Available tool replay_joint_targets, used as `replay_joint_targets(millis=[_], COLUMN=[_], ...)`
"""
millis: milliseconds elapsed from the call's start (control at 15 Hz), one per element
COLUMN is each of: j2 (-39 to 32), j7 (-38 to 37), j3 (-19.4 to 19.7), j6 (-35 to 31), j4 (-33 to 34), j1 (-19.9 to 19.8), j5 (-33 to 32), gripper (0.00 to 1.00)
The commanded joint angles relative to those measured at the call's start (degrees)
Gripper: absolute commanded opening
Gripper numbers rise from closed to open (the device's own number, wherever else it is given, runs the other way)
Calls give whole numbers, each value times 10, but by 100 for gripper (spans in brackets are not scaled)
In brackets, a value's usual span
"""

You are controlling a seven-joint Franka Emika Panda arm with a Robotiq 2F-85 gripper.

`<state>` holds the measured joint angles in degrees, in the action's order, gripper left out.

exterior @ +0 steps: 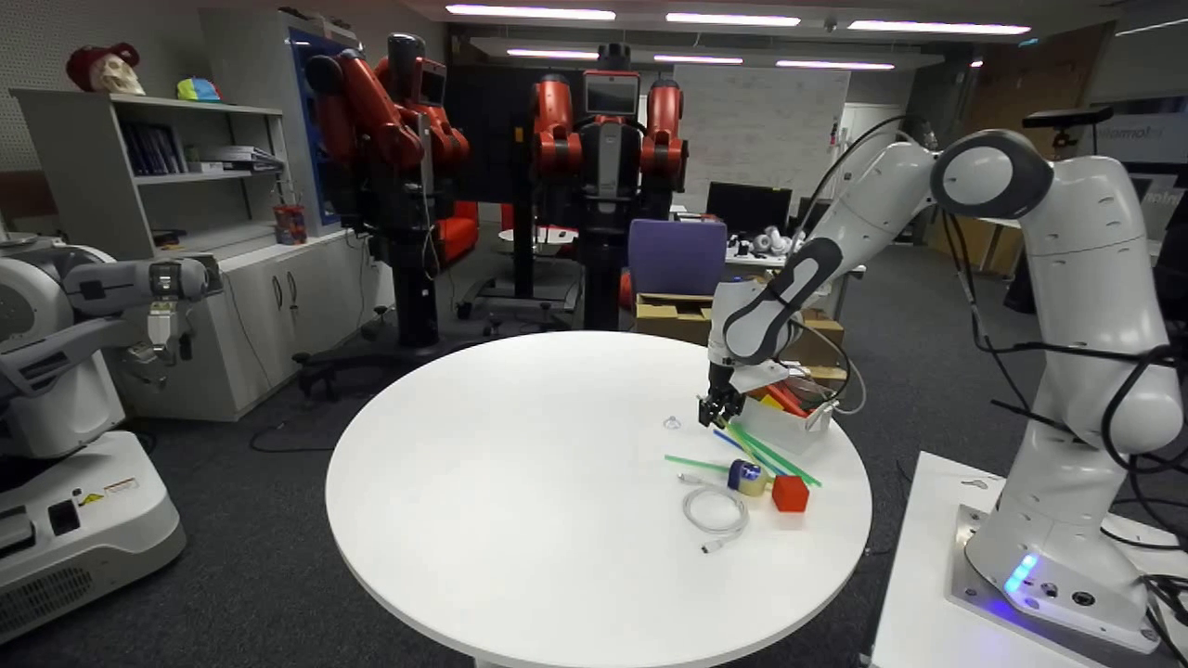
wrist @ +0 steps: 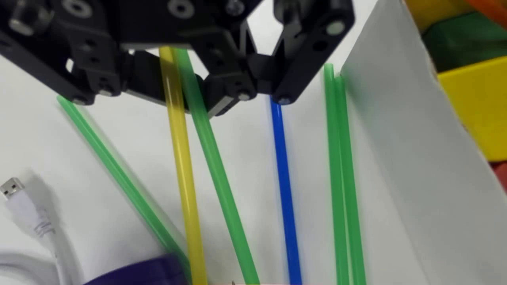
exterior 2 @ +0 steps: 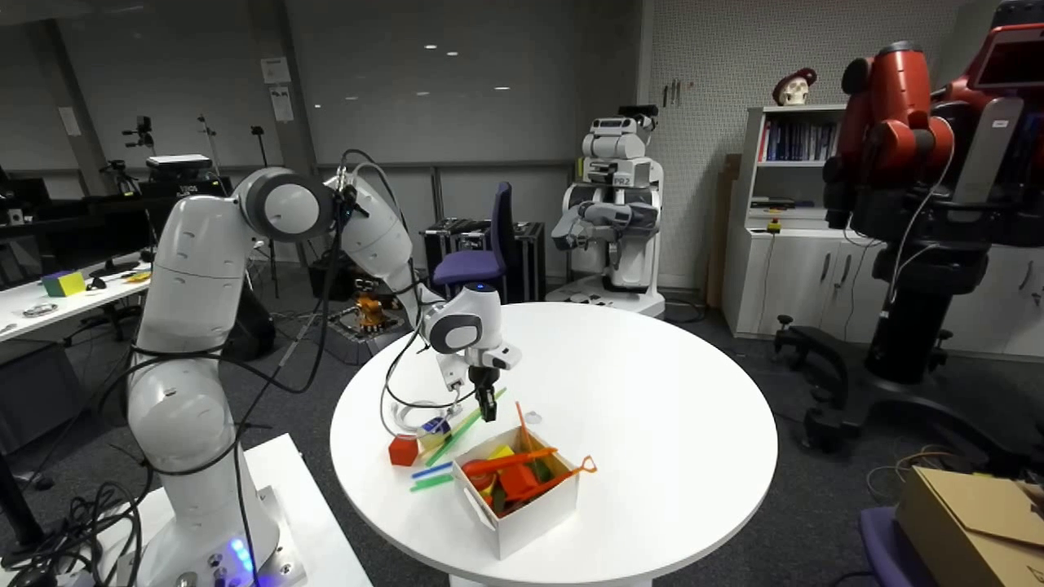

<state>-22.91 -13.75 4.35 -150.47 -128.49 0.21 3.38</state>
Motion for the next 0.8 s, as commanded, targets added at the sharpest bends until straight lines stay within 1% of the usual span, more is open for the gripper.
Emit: replay_joint_targets(millis=[0,67,333,733], j2=[83,99,152,204], j7=[-2,2,9,10], j3=[9,6,2,2], j6=[49,66,97,115], j4=[-53,-59,-78,-90], j1=[8,6,-3,-14], j5=[-20,-19,-15,-14], gripper=[0,0,0,0])
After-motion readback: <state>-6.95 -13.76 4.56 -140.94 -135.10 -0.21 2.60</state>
